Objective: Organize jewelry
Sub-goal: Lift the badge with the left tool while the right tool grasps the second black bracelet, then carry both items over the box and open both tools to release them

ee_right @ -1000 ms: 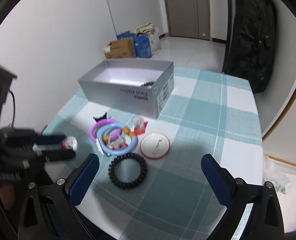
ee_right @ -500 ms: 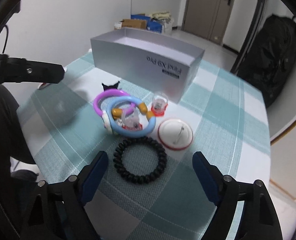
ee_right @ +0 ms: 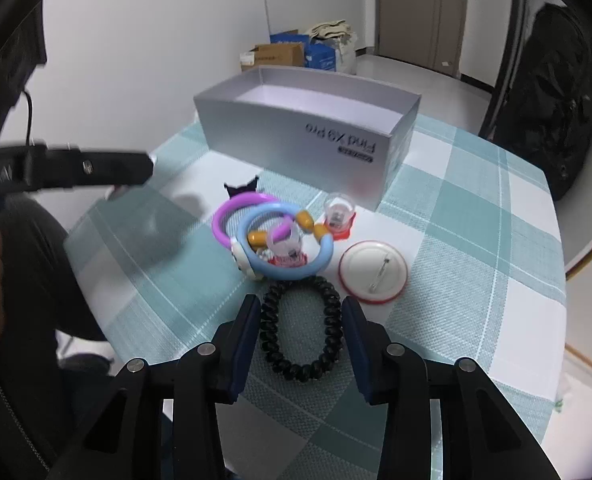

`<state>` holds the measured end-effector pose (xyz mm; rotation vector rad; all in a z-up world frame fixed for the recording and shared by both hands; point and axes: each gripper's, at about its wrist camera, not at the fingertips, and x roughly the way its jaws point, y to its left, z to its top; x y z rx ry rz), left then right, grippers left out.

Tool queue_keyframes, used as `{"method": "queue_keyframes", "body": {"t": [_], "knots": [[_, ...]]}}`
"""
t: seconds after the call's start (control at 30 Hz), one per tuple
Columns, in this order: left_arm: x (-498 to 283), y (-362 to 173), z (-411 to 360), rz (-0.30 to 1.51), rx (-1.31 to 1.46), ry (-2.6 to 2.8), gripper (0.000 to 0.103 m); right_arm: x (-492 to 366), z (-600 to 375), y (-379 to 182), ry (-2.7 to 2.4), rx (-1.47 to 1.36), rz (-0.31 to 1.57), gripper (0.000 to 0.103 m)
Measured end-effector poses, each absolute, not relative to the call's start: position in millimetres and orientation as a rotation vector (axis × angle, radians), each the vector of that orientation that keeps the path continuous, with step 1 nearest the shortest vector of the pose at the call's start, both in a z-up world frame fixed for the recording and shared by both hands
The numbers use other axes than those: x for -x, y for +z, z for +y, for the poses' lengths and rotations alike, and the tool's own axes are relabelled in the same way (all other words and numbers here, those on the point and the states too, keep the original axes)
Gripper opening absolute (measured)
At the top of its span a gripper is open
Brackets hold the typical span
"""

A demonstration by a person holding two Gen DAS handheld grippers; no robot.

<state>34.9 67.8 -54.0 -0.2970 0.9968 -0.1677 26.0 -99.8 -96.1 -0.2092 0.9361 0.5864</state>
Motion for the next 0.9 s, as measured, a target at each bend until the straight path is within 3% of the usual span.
{"method": "queue_keyframes", "body": {"t": [0.7, 0.9], "knots": [[-70, -22, 58, 0.886, 0.293, -0.202, 0.037, -70, -139, -37, 0.626, -0.162, 0.803, 0.040], [-98, -17, 55, 0.865, 0.255, -0.188, 0.037, -96, -129, -13, 0.662, -0.140, 0.755, 0.040]]}}
